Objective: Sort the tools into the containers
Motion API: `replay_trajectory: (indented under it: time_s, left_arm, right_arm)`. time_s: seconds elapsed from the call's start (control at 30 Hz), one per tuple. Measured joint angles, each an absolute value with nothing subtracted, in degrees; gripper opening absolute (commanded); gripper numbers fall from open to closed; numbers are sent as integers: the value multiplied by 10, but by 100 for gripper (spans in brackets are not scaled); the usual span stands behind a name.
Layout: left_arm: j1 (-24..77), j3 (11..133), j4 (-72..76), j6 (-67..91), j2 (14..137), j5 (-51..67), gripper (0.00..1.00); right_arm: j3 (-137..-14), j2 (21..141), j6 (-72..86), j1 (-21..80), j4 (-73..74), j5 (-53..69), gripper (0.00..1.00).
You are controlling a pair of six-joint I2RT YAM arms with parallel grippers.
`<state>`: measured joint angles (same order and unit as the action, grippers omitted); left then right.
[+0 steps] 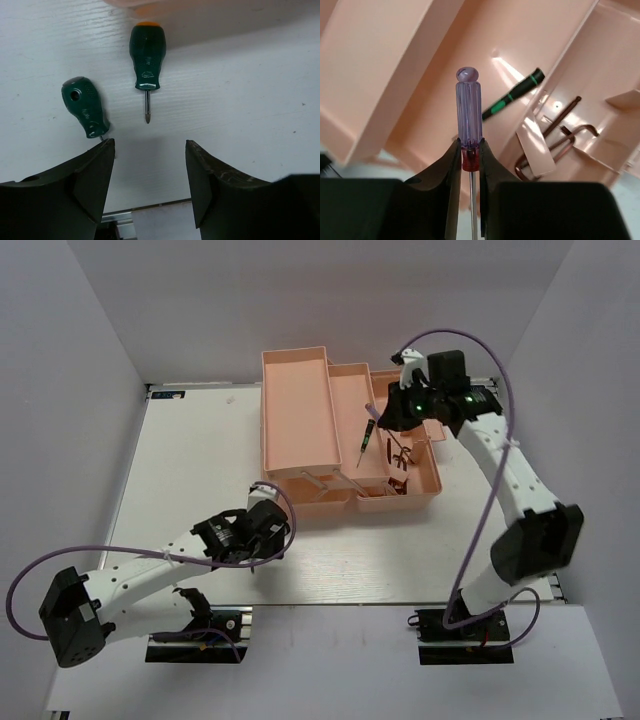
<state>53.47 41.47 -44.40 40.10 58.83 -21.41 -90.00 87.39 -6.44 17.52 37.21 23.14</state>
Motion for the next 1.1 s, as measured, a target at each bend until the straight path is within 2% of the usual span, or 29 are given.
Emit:
replay_trajectory:
  time_s: [0.13, 0.23, 0.27, 0.3, 0.37, 0.43, 0.53, 0.57, 0.7, 0.93, 1.1]
  left_arm:
    - [535, 391, -412, 399, 611, -209, 69]
    - [535, 385, -399, 398, 622, -209, 68]
    - [535, 384, -394, 397, 625, -209, 68]
    - [535, 384, -388, 397, 628, -209, 68]
    - [535, 384, -378, 395, 638, -211, 68]
    - [535, 384, -371, 393, 653, -213, 68]
    - [533, 384, -361, 390, 681, -219, 67]
    - [532, 383, -356, 390, 689, -221, 65]
    - [528, 370, -331, 389, 705, -237, 61]
    - [526, 314, -248, 389, 721, -279, 58]
    - [527, 312, -184, 389, 753, -295, 58]
  right_arm:
    - [-1001, 1000, 39, 196, 377, 199, 0]
    - [-1022, 1040, 83, 208, 377, 189, 0]
    - [-1027, 1050, 95, 211, 379, 188, 23]
    - [-1033, 1057, 105, 215, 381, 185, 38]
    - [-1042, 1066, 119, 220, 383, 181, 62]
    - [-1045, 1066, 126, 223, 385, 182, 69]
    - [-1043, 1060, 125, 223, 384, 186, 73]
    - [-1036, 1054, 123, 222, 380, 187, 78]
    - [-949, 974, 111, 215, 352, 185, 83]
    - [-784, 773, 100, 189, 295, 198, 83]
    - [-724, 724, 99, 175, 276, 219, 83]
